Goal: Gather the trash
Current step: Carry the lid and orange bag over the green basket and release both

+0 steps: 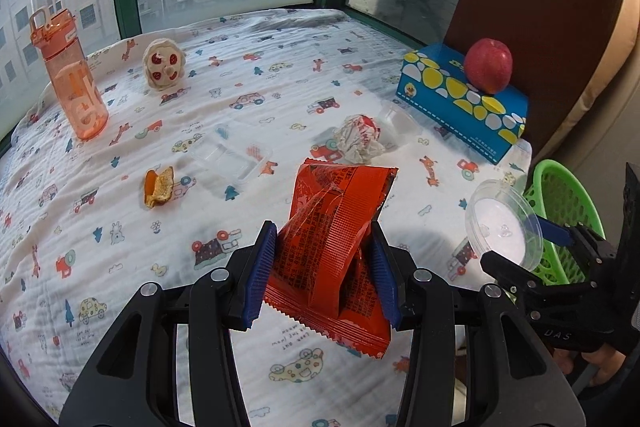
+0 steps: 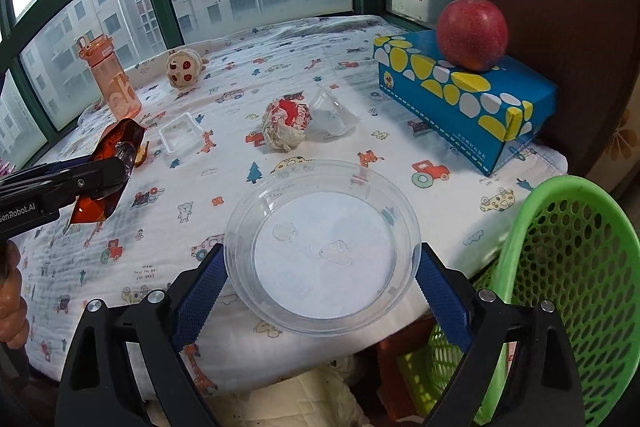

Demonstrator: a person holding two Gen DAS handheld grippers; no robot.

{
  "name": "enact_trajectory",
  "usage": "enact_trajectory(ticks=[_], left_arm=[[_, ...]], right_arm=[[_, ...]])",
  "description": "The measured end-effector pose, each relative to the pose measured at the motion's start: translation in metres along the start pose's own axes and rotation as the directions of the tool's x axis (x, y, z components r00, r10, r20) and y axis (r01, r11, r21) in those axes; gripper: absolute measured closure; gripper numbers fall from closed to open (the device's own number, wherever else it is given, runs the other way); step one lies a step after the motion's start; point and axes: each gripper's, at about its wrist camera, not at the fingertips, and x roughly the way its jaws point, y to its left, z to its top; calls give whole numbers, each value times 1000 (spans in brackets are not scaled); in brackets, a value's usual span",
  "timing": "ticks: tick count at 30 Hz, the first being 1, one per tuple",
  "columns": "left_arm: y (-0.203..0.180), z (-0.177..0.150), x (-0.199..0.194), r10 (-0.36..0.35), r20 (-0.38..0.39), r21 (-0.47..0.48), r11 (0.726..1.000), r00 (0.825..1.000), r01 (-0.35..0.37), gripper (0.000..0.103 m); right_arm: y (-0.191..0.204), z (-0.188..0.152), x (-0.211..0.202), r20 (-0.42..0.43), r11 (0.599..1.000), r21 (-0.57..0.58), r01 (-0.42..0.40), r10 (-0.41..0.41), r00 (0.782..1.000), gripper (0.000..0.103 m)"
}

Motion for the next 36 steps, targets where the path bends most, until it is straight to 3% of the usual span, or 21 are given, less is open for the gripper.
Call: enact_trajectory(ticks=[16,36], left_arm=[[-104,12,-8,-109,15,146,984,994,106,57],[-202,24,-3,-183,-5,275,945,983,177,58]], right_arm=[[-91,-31,-68,61,980,150,129,-140,988,14],[-191,-74,-99,19,912,321,254,-274,962,14]])
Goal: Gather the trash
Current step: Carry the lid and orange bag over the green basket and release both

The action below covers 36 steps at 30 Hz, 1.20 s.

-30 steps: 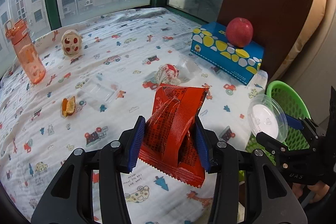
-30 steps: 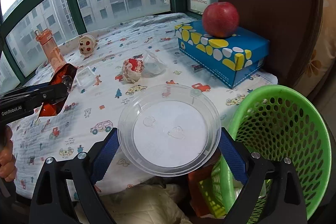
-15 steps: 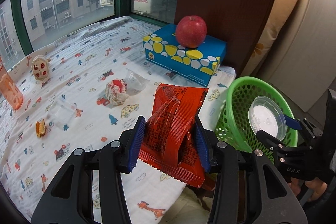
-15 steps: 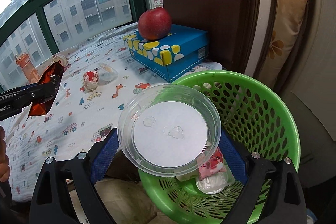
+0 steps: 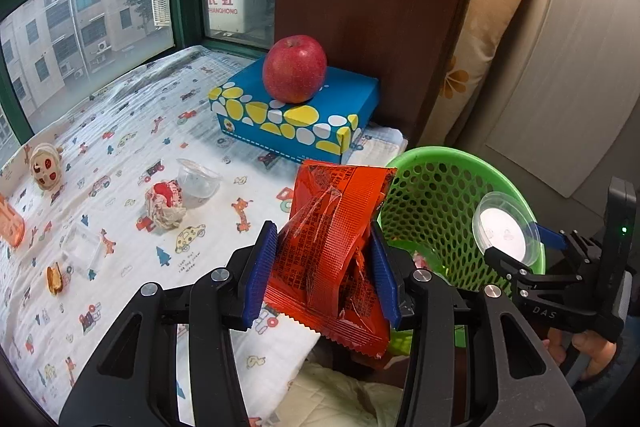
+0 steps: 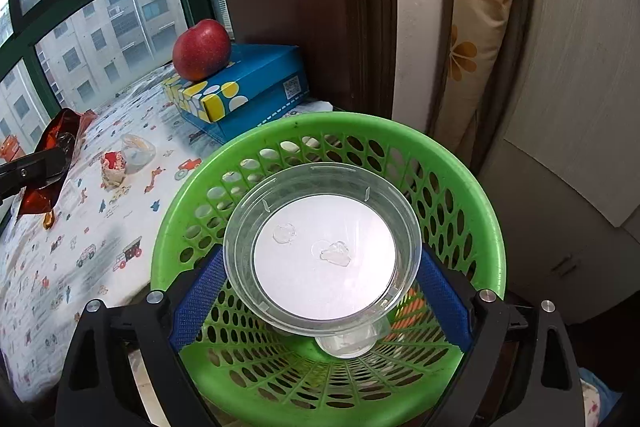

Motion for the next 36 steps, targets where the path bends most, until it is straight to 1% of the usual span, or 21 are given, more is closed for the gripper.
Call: enact_trajectory(ticks=[8,13,28,29,32,36], left_arm=[[-25,1,15,-22,-31,33,999,999,23,58],[-39,-2,24,-32,-49,56,998,998,35,58],[-78,-12,52,-79,-106,117,989,991,91,57],[-80,-13,54,-82,-109,118,988,991,95,55],[-85,-15,56,-85,-111,132,986,990,100,55],[-88,-16,58,-100,-111,131,985,989,114,49]], right_arm=[[-25,2,9,-1,998,66,-9,9,1000,13],[-30,2,9,10,997,78,-12,12,1000,12],[-46,-3,-21,66,994,110,-15,8,998,12],[-47,-3,-23,71,994,111,-16,8,997,12],[-48,-3,-29,84,993,118,-23,14,996,12],[-48,-2,-33,93,993,117,-28,17,996,12]])
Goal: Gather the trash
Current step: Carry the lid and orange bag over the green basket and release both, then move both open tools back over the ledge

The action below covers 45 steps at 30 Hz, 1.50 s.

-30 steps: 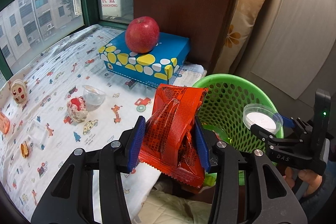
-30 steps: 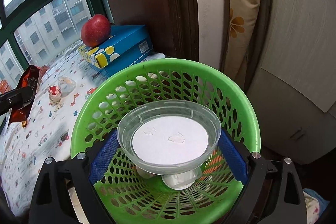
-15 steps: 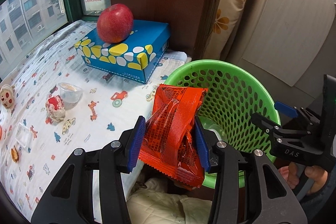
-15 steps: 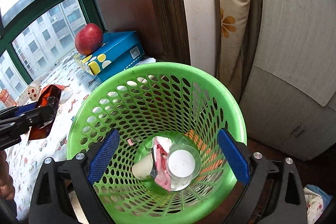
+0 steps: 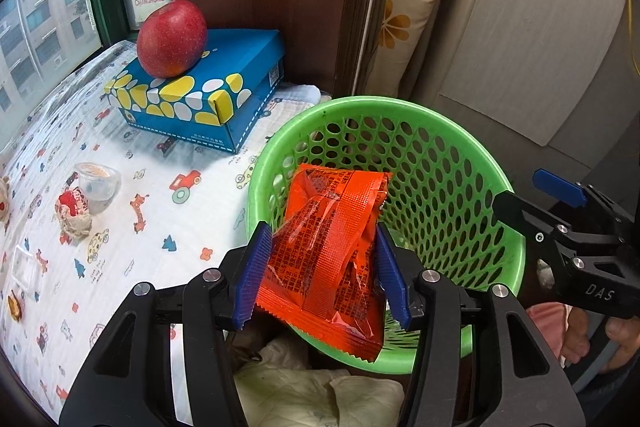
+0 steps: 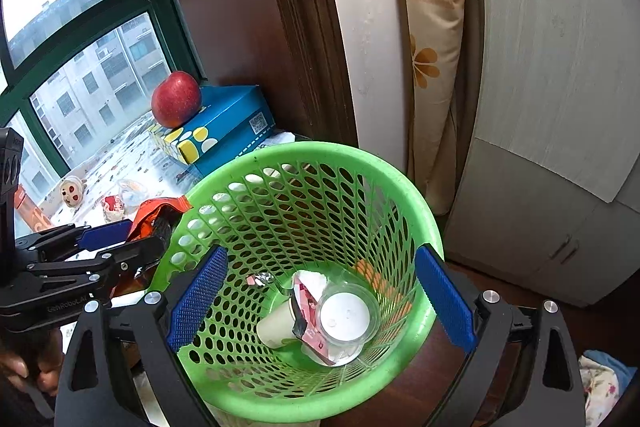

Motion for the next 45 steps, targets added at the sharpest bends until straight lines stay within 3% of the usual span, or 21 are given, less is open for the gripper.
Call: enact_trajectory(ticks=[6,17,26,33,45], left_arm=[[3,-1,-1,-24,9,-26,999,1000,24,32],[49,-11,-25,35,35,-108,994,999,-31,32],[115,-34,-53,164,39,-218,964,986,-151,32],[184,-58,-73,292,12,-327,905,956,-272,32],[308,-108,-99,458,-78,-469,767,886,-438,35]], right_arm=[[2,0,-3,4,1000,2,-7,7,1000,12],[31,-1,-3,-1,998,-39,-55,55,998,12],[79,3,6,-23,987,-109,-120,118,993,12],[121,8,20,-48,970,-166,-175,170,984,12],[195,9,44,-112,929,-257,-264,243,964,12]])
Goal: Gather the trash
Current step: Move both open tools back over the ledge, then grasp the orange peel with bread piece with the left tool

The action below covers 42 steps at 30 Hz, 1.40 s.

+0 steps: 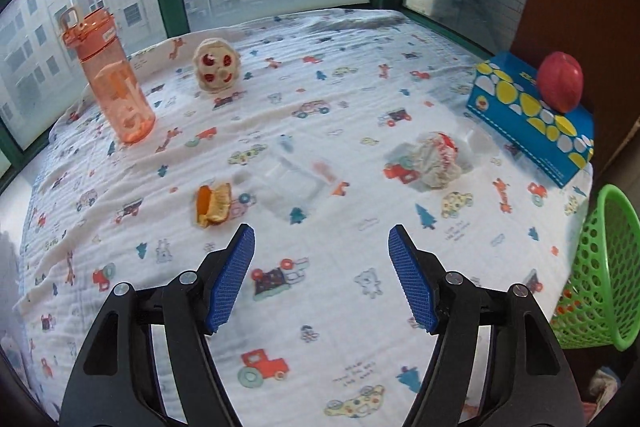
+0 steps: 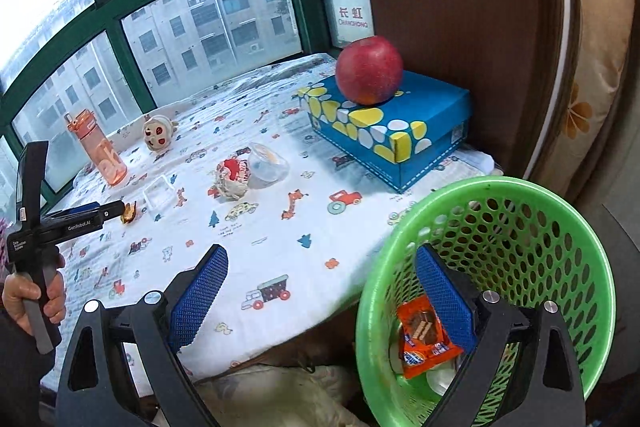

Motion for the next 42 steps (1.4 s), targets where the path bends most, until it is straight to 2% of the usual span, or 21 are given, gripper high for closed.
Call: enact_trajectory(ticks=[6,10,15,21,23,36,42], left_arm=[[62,3,29,52,-40,-57,997,998,-54,40],[85,1,46,62,-52,-61,996,997,-65,41],[91,1,67,31,-79,-56,998,996,-36,41],[94,4,89,28,-96,-56,998,995,-33,41],[95,5,95,18,-107,-58,998,994,-25,49],[97,7,116,15,-131,-29,999,991,-19,50],[99,8,117,8,-127,-29,999,992,-12,66]], right_arm=[[28,10,22,-22,998,-40,-45,44,999,12],[45,15,39,-43,995,-63,-73,70,997,12],[65,20,60,-74,991,-90,-98,92,993,12],[85,26,78,-97,985,-124,-119,107,989,12],[89,28,83,-104,984,-131,-123,110,988,12],[122,34,114,-148,970,-178,-164,138,979,12],[138,36,129,-170,959,-204,-195,162,972,12]])
